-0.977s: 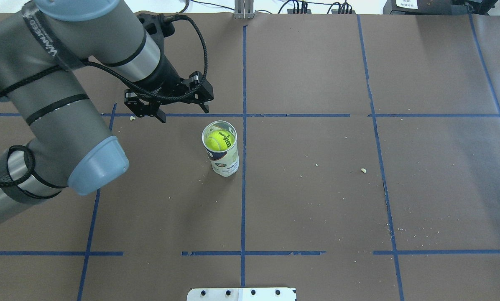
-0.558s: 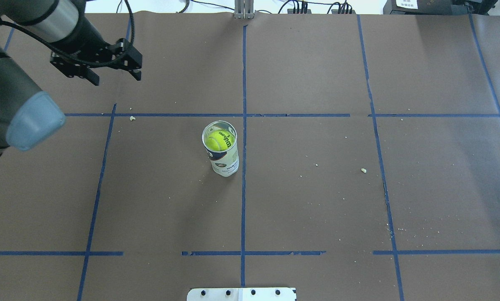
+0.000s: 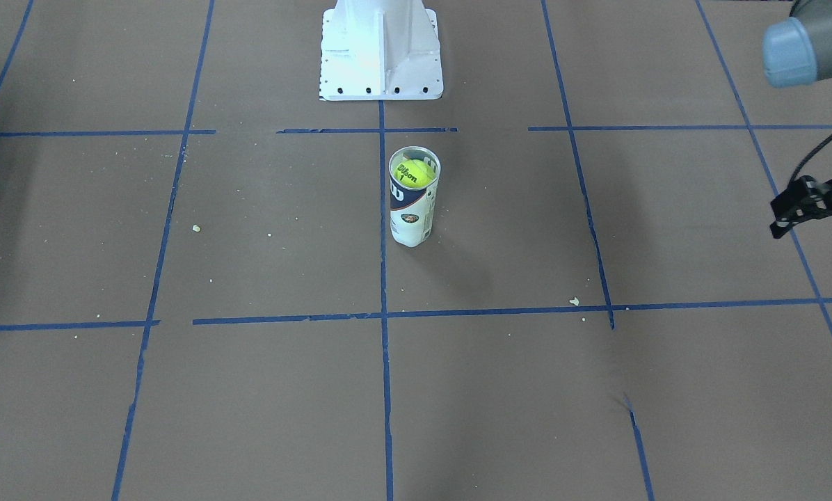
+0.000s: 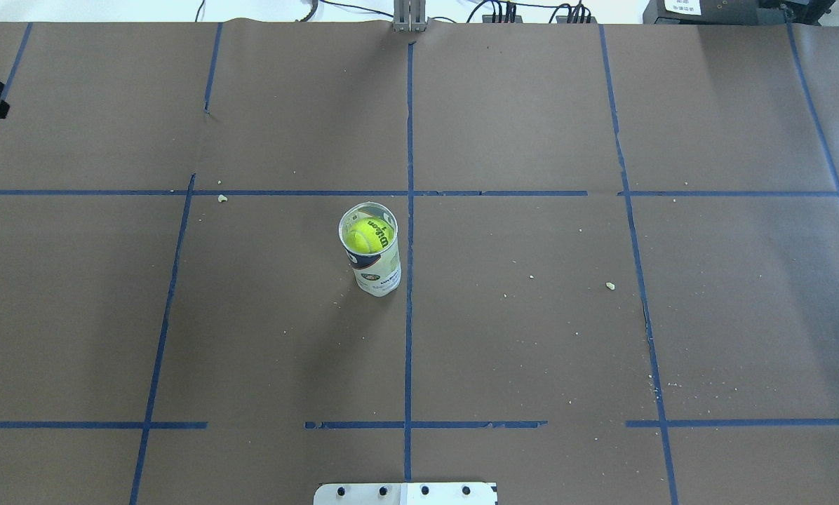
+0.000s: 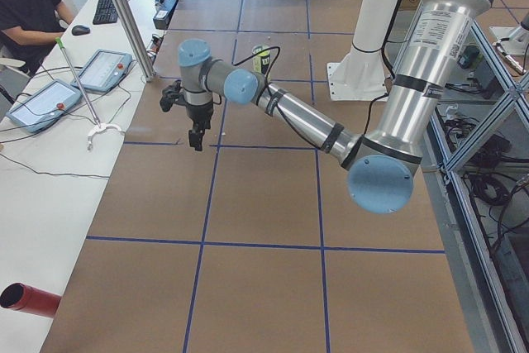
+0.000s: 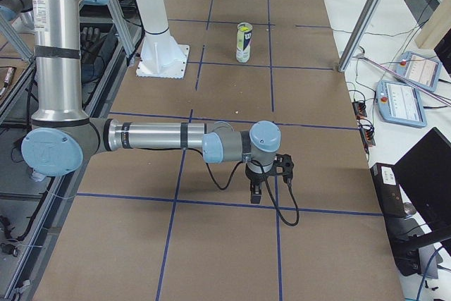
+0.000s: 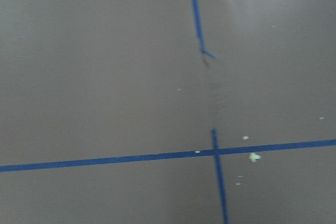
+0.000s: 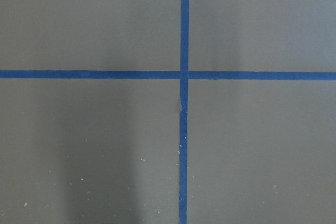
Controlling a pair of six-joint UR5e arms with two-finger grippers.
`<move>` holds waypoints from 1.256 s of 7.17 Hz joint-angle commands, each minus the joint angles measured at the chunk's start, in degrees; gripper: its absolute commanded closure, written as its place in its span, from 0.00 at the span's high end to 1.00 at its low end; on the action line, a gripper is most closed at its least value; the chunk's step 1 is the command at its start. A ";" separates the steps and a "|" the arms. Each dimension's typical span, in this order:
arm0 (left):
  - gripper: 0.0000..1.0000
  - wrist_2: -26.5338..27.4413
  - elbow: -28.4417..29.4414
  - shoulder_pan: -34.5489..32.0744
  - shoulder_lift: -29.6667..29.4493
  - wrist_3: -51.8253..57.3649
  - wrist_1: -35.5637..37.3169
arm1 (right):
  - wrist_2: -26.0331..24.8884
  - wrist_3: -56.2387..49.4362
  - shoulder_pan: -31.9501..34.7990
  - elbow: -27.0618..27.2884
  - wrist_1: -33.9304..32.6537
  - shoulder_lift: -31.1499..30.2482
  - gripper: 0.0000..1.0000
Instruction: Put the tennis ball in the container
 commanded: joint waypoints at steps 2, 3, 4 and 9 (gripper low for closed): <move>1.00 -0.35 9.43 -6.98 13.60 4.62 -19.76 | 0.00 0.00 0.00 0.00 0.00 0.00 1.00; 1.00 -1.31 9.73 -7.70 14.66 4.71 -19.72 | 0.00 0.00 0.00 0.00 0.00 0.00 1.00; 1.00 -1.40 10.00 -7.96 15.45 5.41 -19.46 | 0.00 0.00 0.00 0.00 0.00 0.00 1.00; 1.00 -5.88 10.70 -10.41 15.46 10.15 -8.50 | 0.00 0.00 0.00 0.00 0.00 0.00 1.00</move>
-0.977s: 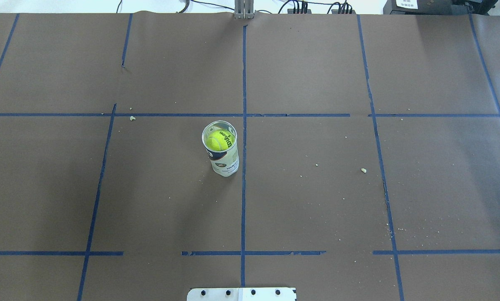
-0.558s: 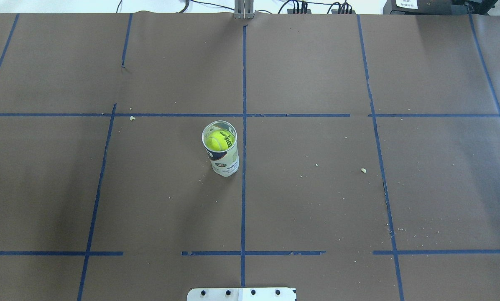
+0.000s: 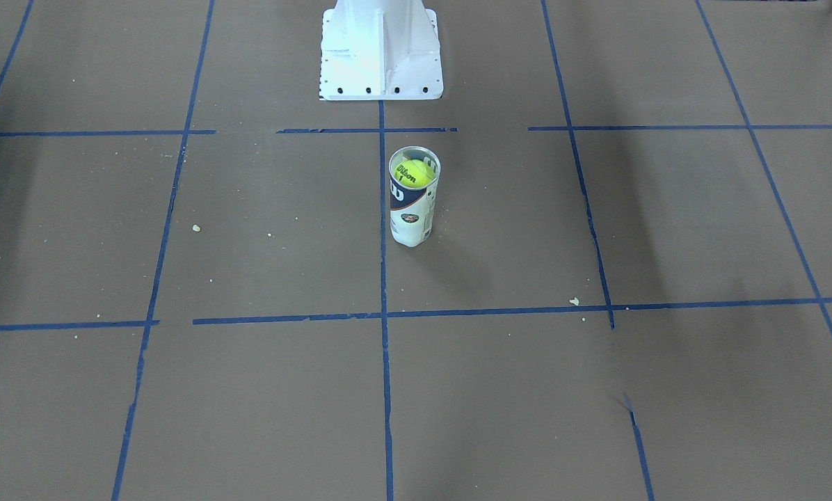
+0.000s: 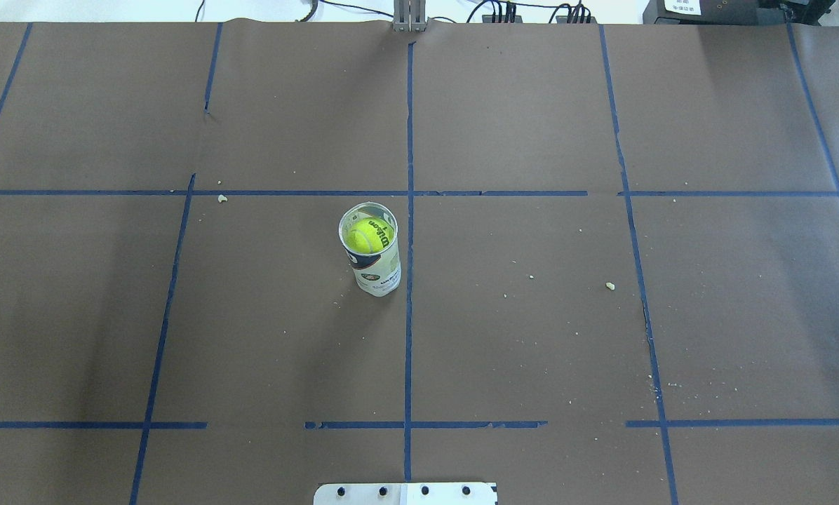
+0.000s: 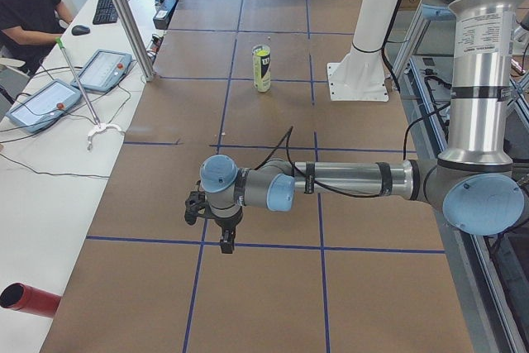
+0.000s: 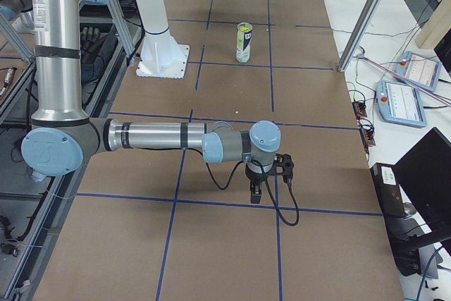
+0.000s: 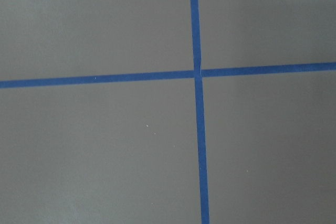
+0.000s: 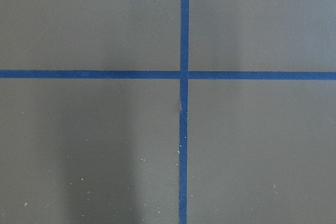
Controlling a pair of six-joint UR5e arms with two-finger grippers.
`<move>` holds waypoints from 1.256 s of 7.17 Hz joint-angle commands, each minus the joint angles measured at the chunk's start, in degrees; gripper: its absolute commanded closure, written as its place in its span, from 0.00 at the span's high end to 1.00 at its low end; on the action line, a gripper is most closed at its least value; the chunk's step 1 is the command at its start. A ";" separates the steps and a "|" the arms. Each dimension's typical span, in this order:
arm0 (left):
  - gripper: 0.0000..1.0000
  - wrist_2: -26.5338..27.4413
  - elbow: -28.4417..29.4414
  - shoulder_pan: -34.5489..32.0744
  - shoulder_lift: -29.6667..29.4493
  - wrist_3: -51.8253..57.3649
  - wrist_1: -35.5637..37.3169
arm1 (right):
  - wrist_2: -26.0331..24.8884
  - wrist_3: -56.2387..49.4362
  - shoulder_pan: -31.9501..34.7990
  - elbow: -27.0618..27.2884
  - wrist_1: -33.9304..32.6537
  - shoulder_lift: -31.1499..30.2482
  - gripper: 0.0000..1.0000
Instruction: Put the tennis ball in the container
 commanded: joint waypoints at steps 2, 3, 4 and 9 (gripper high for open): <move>1.00 -0.48 0.18 -3.21 -0.04 4.35 5.96 | 0.00 0.00 0.00 0.00 0.00 0.00 1.00; 1.00 -0.56 0.18 -3.30 -0.04 4.36 6.05 | 0.00 0.00 0.00 0.00 0.00 0.00 1.00; 1.00 -0.48 0.18 -3.30 -0.04 4.36 6.14 | 0.00 0.00 0.00 0.00 0.00 0.00 1.00; 1.00 -0.65 -0.87 -3.30 -0.04 4.36 6.14 | 0.00 0.00 0.00 0.00 0.00 0.00 1.00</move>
